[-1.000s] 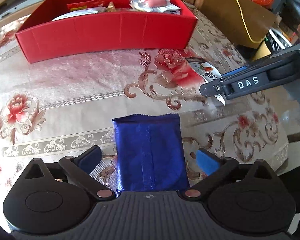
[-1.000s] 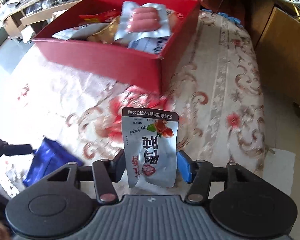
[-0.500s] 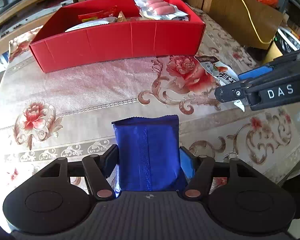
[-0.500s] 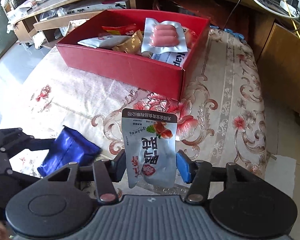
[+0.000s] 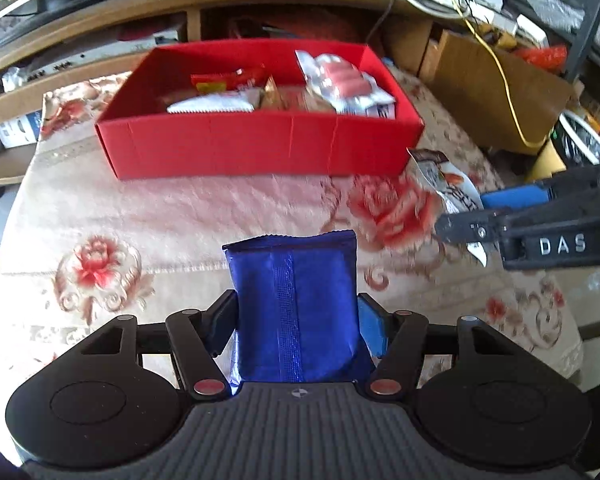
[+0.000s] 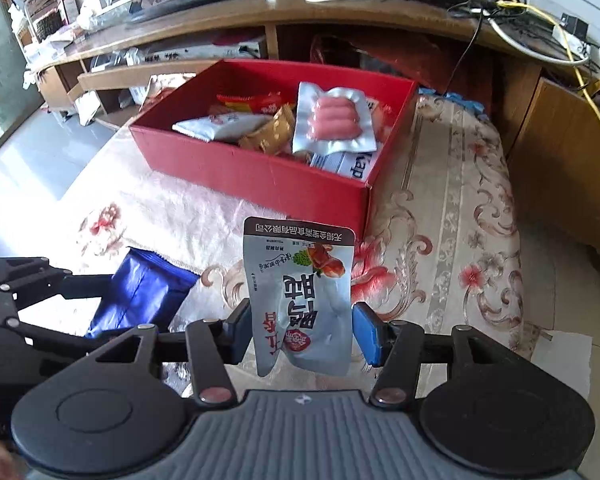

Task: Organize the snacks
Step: 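Lift the blue packet and white pouch and carry both over the red box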

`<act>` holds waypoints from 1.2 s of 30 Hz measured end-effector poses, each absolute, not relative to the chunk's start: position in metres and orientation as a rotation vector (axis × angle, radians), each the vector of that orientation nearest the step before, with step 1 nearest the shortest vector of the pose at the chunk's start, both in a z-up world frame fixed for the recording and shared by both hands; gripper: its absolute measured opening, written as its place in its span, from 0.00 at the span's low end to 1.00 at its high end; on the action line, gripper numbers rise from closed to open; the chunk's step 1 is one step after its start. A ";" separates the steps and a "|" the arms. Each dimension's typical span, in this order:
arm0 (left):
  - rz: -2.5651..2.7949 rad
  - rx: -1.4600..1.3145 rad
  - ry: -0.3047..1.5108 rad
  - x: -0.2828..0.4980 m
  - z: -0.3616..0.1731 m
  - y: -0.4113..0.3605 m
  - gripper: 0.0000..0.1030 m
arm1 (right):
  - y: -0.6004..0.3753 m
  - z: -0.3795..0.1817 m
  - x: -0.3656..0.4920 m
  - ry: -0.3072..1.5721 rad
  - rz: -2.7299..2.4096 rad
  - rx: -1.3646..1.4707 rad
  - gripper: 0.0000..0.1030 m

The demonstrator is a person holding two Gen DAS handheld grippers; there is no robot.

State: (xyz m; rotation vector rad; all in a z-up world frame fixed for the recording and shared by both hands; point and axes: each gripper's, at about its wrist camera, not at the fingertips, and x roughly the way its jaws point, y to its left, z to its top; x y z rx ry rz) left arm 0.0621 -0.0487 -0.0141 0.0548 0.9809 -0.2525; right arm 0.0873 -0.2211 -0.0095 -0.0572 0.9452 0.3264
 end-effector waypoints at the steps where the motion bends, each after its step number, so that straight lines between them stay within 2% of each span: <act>1: -0.252 0.047 0.974 0.063 -0.011 -0.048 0.67 | -0.221 -0.008 0.087 0.938 0.321 -0.056 0.61; 18: -0.226 -0.026 0.813 0.115 0.035 -0.040 0.67 | -0.204 0.031 0.122 0.828 0.292 0.006 0.61; 36: -0.190 -0.016 0.759 0.173 0.048 -0.044 0.67 | -0.202 0.039 0.181 0.801 0.229 0.060 0.61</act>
